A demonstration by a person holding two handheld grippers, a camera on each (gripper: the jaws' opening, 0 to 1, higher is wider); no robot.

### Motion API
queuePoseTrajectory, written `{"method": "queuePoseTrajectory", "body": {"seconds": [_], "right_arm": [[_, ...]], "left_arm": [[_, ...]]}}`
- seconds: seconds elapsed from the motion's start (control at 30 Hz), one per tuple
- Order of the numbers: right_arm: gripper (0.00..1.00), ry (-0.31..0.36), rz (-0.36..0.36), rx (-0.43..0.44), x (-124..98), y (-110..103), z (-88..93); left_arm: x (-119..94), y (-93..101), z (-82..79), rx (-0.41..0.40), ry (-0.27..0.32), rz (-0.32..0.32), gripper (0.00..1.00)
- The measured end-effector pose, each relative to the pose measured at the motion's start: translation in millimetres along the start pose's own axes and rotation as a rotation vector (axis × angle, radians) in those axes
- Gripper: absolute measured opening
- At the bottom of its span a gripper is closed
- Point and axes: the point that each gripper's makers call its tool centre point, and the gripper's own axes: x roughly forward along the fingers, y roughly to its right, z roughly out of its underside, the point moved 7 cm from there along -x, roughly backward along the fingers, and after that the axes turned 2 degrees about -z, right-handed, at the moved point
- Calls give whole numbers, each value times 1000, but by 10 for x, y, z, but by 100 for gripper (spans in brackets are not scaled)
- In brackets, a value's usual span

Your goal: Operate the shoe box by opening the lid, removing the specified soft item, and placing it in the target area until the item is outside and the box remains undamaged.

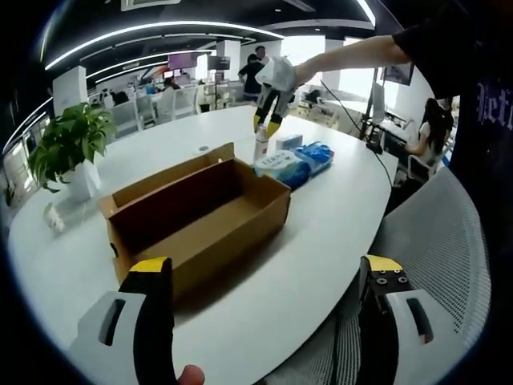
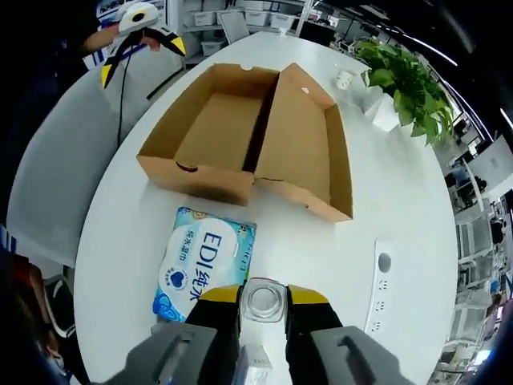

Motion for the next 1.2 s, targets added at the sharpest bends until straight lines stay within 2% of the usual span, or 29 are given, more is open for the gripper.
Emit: {"method": "queuePoseTrajectory", "body": {"seconds": [0.27, 0.53, 1.2], "right_arm": [[16, 5, -11, 23, 46, 49, 43], [17, -20, -39, 31, 99, -5, 96], [17, -12, -4, 38, 98, 68, 103]], "left_arm": [[2, -12, 23, -9, -5, -3, 96], [14, -3, 44, -15, -11, -1, 96], [61, 10, 66, -17, -29, 10, 95]]}}
